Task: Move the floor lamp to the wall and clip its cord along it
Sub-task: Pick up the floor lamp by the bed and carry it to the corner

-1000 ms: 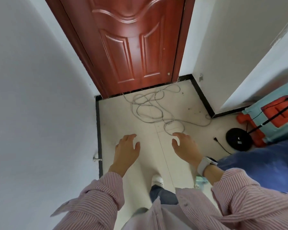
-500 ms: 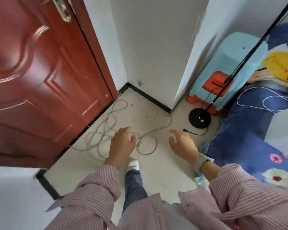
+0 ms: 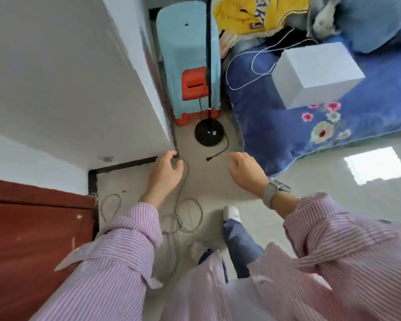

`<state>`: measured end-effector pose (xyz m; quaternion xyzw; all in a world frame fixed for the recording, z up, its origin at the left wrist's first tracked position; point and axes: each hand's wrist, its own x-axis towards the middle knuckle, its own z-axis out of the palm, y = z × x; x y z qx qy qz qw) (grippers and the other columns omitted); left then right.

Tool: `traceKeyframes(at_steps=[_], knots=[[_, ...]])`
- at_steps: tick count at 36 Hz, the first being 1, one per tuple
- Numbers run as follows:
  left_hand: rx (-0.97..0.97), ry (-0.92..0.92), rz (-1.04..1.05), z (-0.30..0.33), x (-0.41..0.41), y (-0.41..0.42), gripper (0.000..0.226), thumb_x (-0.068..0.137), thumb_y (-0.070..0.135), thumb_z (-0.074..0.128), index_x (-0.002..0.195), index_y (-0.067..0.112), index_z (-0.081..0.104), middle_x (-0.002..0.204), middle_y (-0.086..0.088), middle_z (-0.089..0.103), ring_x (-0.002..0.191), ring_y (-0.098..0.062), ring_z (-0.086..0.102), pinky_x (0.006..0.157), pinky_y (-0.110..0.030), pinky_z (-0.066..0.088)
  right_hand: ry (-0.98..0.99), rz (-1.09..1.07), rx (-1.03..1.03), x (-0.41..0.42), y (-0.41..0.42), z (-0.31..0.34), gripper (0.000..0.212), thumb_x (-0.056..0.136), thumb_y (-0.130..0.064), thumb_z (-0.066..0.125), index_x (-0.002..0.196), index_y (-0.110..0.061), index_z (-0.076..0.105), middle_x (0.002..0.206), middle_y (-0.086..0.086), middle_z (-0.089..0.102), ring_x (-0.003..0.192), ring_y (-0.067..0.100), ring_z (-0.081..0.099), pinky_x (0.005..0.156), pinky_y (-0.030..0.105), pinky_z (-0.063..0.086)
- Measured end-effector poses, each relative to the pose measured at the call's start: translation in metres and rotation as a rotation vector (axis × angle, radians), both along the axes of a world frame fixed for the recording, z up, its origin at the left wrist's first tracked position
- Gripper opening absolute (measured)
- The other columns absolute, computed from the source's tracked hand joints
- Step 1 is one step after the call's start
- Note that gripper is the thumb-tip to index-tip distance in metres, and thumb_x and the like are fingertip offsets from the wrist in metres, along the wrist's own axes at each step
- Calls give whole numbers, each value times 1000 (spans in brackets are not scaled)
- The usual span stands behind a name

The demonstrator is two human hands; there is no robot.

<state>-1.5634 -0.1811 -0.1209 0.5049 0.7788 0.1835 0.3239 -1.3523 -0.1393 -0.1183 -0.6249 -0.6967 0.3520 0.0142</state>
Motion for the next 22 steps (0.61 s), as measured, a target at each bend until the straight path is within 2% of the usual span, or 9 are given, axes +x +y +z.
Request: traceKeyframes(at_steps=[1,2,5,13,16,22], knots=[[9,-4,-25,-1,3,15,39,92,24,50,129,10,48,133,-15,55,120,-29,51,96,-36,40,1,-31,10,5,5,-2,15,87,-15,37,83,-4,48,98,19,58,97,38,52,87,47,44],[18,-4,-50,-3,6,30,39,91,23,51,128,9,49,132,-16,56,119,-29,52,96,-35,41,4,-58,20,9,10,-4,17,88,-15,38,88,-3,50,101,19,59,99,37,52,88,47,44],[17,-29,-107,-11,15,71,41,92,26,50,130,12,46,131,-13,55,117,-27,53,90,-31,39,49,-143,41,19,28,-13,30,91,-18,39,116,-6,53,121,16,56,113,35,49,97,46,42],[-75,-152,-34,-45,35,164,48,91,33,49,136,19,37,140,-6,46,115,-14,47,87,-28,37,148,-237,-16,28,111,-63,41,92,-19,40,132,-12,43,133,13,50,123,32,44,102,47,39],[-92,-162,33,-57,37,203,53,91,34,51,139,19,33,145,-5,41,121,-16,45,98,-33,41,175,-222,-58,25,154,-84,43,92,-19,41,134,-12,40,135,14,48,124,33,42,102,47,38],[-144,-158,132,-94,42,300,69,89,40,55,145,18,20,155,-7,24,138,-23,30,112,-44,31,237,-185,-100,23,235,-129,47,89,-17,43,136,-13,37,139,14,46,126,33,42,101,50,40]])
